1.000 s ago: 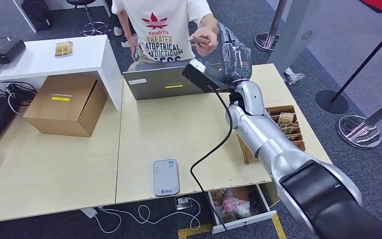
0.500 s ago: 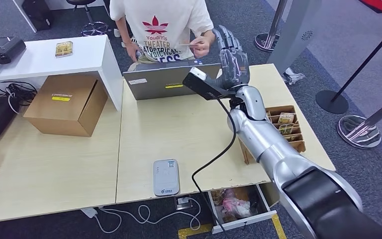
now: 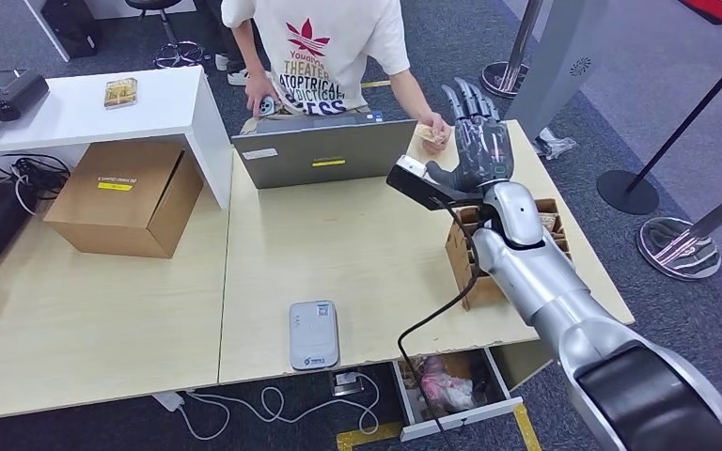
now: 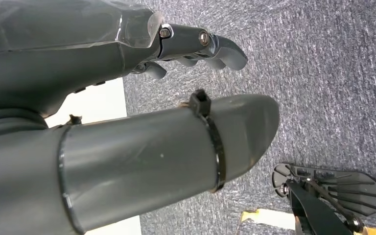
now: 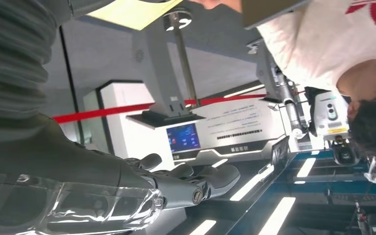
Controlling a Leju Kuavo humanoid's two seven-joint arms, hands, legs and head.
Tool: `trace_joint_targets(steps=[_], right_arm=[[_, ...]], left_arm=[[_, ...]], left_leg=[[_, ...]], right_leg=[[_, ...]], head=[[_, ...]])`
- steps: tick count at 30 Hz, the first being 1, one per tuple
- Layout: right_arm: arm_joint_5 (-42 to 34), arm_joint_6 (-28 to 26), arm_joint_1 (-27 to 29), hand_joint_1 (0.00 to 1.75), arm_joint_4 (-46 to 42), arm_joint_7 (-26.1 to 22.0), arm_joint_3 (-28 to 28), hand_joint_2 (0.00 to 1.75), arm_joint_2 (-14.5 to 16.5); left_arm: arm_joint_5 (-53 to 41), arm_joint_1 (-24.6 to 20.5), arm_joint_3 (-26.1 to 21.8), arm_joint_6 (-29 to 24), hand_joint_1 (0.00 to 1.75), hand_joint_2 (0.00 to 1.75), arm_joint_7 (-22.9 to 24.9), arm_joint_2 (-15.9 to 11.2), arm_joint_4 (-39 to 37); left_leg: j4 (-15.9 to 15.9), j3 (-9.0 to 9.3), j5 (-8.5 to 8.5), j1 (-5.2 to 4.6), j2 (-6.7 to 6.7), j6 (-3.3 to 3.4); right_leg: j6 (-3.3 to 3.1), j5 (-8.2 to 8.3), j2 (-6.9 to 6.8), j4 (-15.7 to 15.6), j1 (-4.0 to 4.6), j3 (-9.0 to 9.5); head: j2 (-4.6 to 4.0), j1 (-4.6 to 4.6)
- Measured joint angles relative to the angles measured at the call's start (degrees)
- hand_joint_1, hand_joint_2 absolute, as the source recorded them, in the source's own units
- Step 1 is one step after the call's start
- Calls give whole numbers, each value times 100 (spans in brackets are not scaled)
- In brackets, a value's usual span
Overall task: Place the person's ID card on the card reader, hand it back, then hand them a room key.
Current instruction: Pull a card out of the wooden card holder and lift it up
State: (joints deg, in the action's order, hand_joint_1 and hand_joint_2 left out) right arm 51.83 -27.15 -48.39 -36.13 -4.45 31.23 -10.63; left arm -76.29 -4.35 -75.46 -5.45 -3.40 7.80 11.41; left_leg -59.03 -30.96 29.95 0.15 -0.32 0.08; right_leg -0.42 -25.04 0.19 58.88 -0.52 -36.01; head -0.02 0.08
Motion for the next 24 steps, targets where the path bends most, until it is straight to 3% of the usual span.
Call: trace_joint_targets(steps=[6, 10, 17, 24], right_arm=[[550, 394, 289, 0, -471, 291, 1, 175, -335], [689, 971, 395, 0, -738, 367, 0, 175, -533], [720, 1962, 447, 0, -1139, 401, -9, 175, -899], [639, 2542, 446, 0, -1350, 408, -9, 175, -1182]], left_arm=[[21, 11, -2, 13, 0, 0, -28, 0, 0], [31, 17, -3, 32, 0, 0, -27, 0, 0], [61, 29, -32, 54, 0, 0, -13, -2, 0], [57, 33, -41, 70, 0, 0, -14, 0, 0]], left_leg=[[0, 0, 0, 0, 1, 0], [0, -1, 0, 0, -2, 0], [0, -3, 0, 0, -3, 0], [0, -5, 0, 0, -3, 0]], right_leg=[[0, 0, 1, 0, 0, 0], [0, 0, -1, 0, 0, 0], [1, 1, -2, 0, -2, 0], [1, 1, -2, -1, -2, 0]], head=[[0, 0], [0, -1], [0, -1], [0, -1]])
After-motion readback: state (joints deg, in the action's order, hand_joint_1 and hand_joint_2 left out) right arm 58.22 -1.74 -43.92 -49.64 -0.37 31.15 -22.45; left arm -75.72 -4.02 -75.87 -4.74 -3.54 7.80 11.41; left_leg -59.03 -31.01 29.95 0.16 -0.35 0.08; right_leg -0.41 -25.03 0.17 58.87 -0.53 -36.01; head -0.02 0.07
